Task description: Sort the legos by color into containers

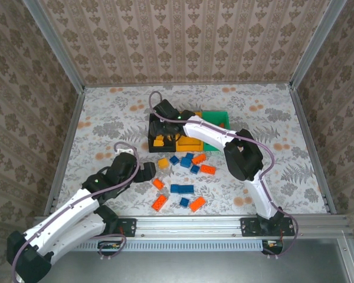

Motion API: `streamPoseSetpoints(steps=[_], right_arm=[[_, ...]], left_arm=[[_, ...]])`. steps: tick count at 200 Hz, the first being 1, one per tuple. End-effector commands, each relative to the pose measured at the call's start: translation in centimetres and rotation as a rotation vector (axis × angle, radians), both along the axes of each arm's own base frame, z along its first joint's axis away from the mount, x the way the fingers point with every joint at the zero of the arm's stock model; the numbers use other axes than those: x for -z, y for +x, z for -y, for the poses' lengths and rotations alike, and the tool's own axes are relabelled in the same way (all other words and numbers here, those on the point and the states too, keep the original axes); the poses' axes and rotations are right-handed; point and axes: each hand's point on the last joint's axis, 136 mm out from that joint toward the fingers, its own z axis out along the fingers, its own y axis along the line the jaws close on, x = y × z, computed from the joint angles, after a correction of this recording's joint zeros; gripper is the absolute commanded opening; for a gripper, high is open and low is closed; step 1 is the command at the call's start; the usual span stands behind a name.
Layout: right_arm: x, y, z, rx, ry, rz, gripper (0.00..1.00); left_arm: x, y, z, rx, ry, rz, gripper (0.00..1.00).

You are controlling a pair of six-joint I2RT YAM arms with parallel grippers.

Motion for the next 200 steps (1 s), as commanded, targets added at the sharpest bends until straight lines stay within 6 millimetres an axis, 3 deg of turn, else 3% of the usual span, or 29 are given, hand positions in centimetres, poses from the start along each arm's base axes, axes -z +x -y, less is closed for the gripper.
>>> streamPoseSetpoints(steps=[1, 36, 67, 101, 162, 200], right_arm=[[-3.0, 0.1, -0.9, -0.023, 0.042, 0.030, 0.70], [-5.7, -1.2, 0.0, -0.022, 0.095, 0.057, 0.76], [-6.9, -3.5, 2.3, -0.010, 0.119, 0.079, 0.77], [-7.6, -5.7, 5.3, 0.010, 0.116, 0.104, 0.77], [-8.6, -8.5, 10.1, 0.068, 0.113, 0.144, 0.78], [-8.9, -8.6, 12.4, 0.122, 0.112, 0.159, 0.78]], left_arm=[[0.5, -0.3, 1.0, 0.057, -0.012, -0.026, 0.99], [1.7, -1.1, 2.7, 0.157, 0.024, -0.099, 1.00], [3.7, -2.3, 4.6, 0.240, 0.086, -0.180, 0.99], [5.7, -2.6, 6.1, 0.262, 0.098, -0.233, 0.91], [8.1, -2.1, 6.1, 0.266, 0.206, -0.277, 0.83], [9.6, -2.6, 6.1, 0.281, 0.250, -0.307, 0.68]])
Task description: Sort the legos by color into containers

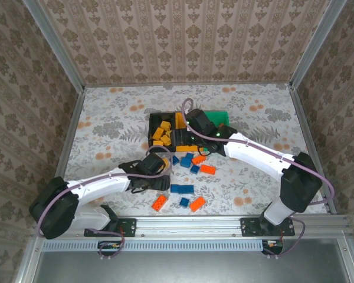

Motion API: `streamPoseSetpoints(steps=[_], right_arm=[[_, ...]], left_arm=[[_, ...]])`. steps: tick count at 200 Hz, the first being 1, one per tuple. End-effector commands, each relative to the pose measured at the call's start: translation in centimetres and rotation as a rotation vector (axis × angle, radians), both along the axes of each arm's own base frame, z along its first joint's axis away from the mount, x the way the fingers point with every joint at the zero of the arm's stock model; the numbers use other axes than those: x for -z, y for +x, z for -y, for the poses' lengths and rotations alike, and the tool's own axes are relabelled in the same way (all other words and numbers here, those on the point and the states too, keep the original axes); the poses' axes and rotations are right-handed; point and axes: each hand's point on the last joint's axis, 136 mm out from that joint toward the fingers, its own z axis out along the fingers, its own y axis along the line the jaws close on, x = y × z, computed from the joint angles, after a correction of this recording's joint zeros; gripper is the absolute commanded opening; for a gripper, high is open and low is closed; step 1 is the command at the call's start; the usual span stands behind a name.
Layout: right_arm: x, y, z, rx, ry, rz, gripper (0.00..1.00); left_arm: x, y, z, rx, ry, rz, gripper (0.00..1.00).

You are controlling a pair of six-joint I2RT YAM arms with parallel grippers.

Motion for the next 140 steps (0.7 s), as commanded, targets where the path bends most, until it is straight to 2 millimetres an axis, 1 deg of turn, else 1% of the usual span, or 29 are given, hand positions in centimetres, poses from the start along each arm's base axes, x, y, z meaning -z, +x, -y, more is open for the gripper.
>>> streamPoseSetpoints(steps=[1, 18, 38, 52, 66, 82, 88, 95, 97, 104, 122, 135, 140], right_arm=[[-1.4, 0.6, 1.6, 0.067, 0.027, 0.047, 0.78], [-1.7, 0.7, 2.3, 0.083, 0.029, 0.051, 0.78], [-1.9, 0.9, 2.8, 0.098, 0.032, 0.058, 0.78], [-2.0, 1.0, 3.2, 0.108, 0.030, 0.059, 0.78], [-2.0, 0.9, 3.7, 0.124, 0.031, 0.061, 0.78], [-1.7, 0.6, 4.9, 0.156, 0.016, 0.059, 0.78], [-1.5, 0.5, 5.6, 0.173, 0.007, 0.058, 0.78], [-0.6, 0.3, 6.4, 0.197, -0.014, 0.045, 0.78], [-1.1, 0.0, 6.8, 0.205, -0.006, 0.056, 0.78], [-0.7, -0.4, 7.8, 0.228, -0.013, 0.052, 0.78], [1.1, -1.6, 10.7, 0.300, -0.037, 0.020, 0.78], [2.4, -2.7, 12.8, 0.351, -0.050, -0.009, 0.78], [2.9, -3.2, 13.4, 0.367, -0.055, -0.021, 0.79]], left_arm=[[0.0, 0.3, 0.5, 0.018, 0.016, 0.016, 0.68], [0.3, 0.1, 0.5, 0.024, 0.030, 0.012, 0.59], [0.2, 0.1, 0.5, 0.025, 0.034, 0.022, 0.48], [0.0, 0.2, 0.4, 0.026, 0.038, 0.028, 0.46], [-0.7, 0.4, 0.6, 0.030, 0.036, 0.041, 0.42], [-2.3, 0.9, 1.3, 0.049, 0.018, 0.070, 0.42], [-3.2, 1.2, 1.7, 0.058, 0.009, 0.086, 0.42], [-4.2, 1.6, 2.3, 0.069, -0.005, 0.106, 0.42], [-4.6, 1.7, 2.5, 0.071, -0.012, 0.112, 0.42], [-5.7, 2.3, 3.2, 0.083, -0.028, 0.134, 0.42], [-8.5, 4.1, 5.7, 0.121, -0.073, 0.187, 0.43], [-10.1, 5.7, 7.8, 0.152, -0.100, 0.217, 0.42], [-10.3, 6.3, 8.6, 0.164, -0.106, 0.220, 0.42]])
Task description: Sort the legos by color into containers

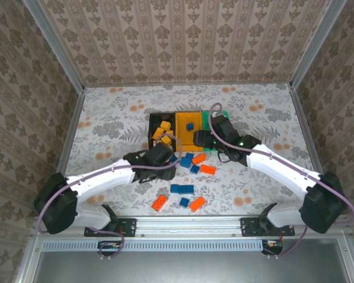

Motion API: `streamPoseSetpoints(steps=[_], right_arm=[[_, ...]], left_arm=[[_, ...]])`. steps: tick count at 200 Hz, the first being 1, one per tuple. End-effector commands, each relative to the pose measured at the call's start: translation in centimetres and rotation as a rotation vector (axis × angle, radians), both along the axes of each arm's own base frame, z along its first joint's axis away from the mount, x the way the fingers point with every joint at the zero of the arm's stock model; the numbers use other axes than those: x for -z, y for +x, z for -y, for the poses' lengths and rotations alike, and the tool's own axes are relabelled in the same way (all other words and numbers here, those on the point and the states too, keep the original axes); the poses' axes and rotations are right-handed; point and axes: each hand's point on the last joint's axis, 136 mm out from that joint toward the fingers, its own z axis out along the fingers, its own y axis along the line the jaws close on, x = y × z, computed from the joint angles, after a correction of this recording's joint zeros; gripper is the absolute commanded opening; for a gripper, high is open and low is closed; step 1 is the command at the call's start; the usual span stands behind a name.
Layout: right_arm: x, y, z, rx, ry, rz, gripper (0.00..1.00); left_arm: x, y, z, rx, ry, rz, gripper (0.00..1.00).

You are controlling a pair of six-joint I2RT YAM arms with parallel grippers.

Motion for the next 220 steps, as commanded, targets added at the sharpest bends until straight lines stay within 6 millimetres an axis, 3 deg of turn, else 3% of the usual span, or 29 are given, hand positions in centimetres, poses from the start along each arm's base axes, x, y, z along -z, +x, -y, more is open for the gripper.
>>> streamPoseSetpoints(steps=[1, 32, 66, 95, 115, 141, 174, 197, 208, 220], right_arm=[[2.0, -1.8, 4.2, 0.132, -0.035, -0.048, 0.78], [4.6, -4.9, 7.3, 0.182, -0.063, -0.099, 0.79], [6.5, -7.5, 9.1, 0.203, -0.076, -0.139, 0.78], [7.4, -8.6, 9.8, 0.209, -0.077, -0.155, 0.78], [7.5, -8.7, 9.7, 0.202, -0.075, -0.155, 0.79], [7.5, -8.5, 9.3, 0.184, -0.069, -0.153, 0.79], [7.9, -8.2, 7.9, 0.122, -0.050, -0.165, 0.79], [8.3, -8.5, 5.6, 0.018, -0.058, -0.174, 0.79], [8.6, -8.9, 4.2, -0.040, -0.071, -0.183, 0.79], [9.0, -9.3, 2.5, -0.102, -0.082, -0.189, 0.79]], left_arm=[[-2.8, 2.6, 3.3, 0.079, -0.026, 0.071, 0.42], [-5.3, 7.1, 9.0, 0.147, -0.079, 0.126, 0.42], [-7.2, 11.7, 15.0, 0.200, -0.138, 0.160, 0.42], [-5.9, 14.7, 18.1, 0.210, -0.142, 0.133, 0.42], [-5.0, 15.6, 19.7, 0.221, -0.146, 0.109, 0.45], [-5.5, 16.2, 21.2, 0.214, -0.188, 0.096, 0.66], [-9.9, 16.2, 22.4, 0.217, -0.284, 0.138, 0.85], [-13.5, 15.8, 21.5, 0.210, -0.335, 0.185, 0.92], [-14.2, 15.4, 20.5, 0.197, -0.349, 0.198, 0.99], [-15.7, 14.8, 19.1, 0.179, -0.377, 0.229, 1.00]])
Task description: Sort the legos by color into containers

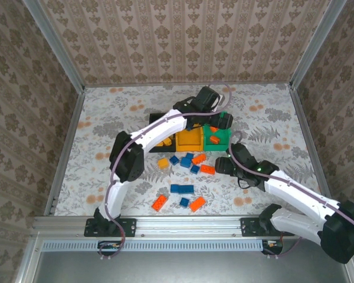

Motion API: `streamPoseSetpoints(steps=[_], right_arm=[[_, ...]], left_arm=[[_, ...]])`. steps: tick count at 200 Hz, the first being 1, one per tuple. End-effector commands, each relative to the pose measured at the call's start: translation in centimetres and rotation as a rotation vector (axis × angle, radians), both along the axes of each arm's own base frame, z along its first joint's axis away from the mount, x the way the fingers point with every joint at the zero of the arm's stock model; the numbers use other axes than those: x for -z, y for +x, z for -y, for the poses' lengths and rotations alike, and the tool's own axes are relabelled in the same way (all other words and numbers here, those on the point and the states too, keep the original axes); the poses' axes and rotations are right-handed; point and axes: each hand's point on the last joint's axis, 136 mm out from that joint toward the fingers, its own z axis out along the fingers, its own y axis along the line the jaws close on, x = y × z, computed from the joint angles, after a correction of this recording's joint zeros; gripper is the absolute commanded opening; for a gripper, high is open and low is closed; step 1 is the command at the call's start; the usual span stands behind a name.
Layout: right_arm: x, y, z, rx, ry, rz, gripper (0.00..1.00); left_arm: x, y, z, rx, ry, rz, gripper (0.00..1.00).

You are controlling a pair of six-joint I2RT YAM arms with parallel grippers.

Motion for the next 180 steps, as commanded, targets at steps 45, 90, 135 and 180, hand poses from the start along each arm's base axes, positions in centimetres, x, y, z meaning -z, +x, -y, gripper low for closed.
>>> streamPoseSetpoints(steps=[45, 90, 135, 180], right_arm=[[1.0, -0.4, -9.3, -0.321, -0.013, -0.017, 0.76], [2.2, 1.2, -12.8, -0.416, -0.060, -0.045, 0.67], [3.4, 2.7, -13.6, -0.423, -0.128, -0.066, 0.62], [4.8, 2.9, -12.7, -0.394, -0.183, -0.109, 0.58]], left_arm=[[-7.4, -4.6, -11.8, -0.186, -0.143, 0.127, 1.00], [-3.0, -9.6, -22.4, -0.379, -0.079, 0.101, 1.00], [1.3, -13.7, -28.8, -0.518, -0.056, 0.050, 1.00], [3.4, -15.5, -31.7, -0.587, -0.030, 0.028, 1.00]])
